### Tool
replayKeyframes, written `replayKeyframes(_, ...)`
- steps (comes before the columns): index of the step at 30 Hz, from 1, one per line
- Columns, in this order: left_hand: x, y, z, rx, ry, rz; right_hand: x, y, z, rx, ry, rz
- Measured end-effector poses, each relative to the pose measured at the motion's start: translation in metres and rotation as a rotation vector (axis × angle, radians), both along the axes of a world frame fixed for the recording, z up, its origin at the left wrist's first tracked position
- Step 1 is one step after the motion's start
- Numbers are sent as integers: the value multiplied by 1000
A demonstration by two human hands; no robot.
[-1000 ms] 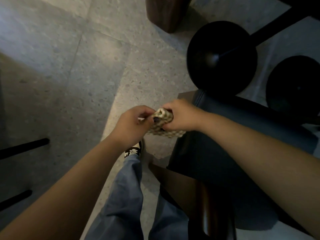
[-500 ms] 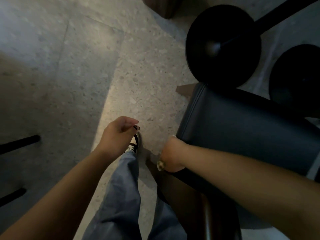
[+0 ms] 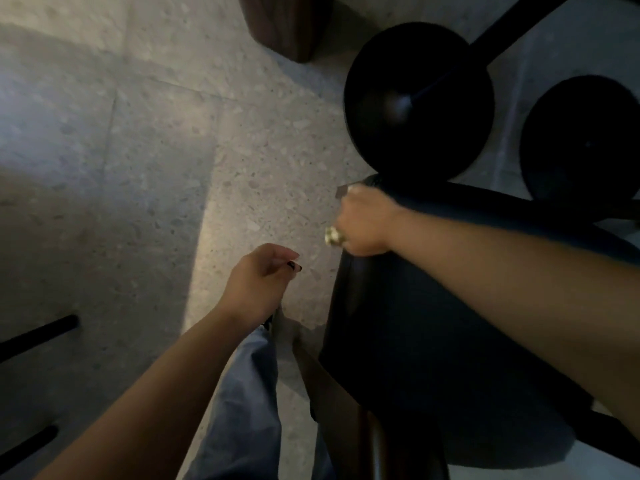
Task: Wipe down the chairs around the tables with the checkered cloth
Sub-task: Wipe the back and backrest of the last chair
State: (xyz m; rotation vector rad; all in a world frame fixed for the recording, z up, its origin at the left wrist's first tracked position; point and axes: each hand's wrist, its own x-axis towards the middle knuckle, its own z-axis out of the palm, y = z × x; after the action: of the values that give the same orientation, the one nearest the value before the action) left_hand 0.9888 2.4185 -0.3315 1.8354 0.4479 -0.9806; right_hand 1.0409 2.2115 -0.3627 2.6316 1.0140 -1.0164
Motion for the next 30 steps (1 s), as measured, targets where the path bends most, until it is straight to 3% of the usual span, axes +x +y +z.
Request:
replayKeyframes(3,3,-16,2,15,-30,-83,19,-23,0,29,-114,-323)
replayKeyframes(6,9,-36,6,37,-99,-197,30,-51,-2,80,-55,-856)
replayKeyframes(8,13,-55,13,47,-173,-333,26,-73,-1,107,-14,-994)
replayKeyframes(15,24,-121,32,45,-514,-909,11,-99,1,200,-8,-1121)
replayKeyframes(20,18,-166,28,191,-541,-1339,4,-118,-1,238,-14,-1174)
replayKeyframes(25,14,-195,17,296,-594,-1573,-19,-157,2,279,-31,-1232)
replayKeyframes(30,2,-228,12,420,-594,-1681,-45,-200,6,304,-35,-1257)
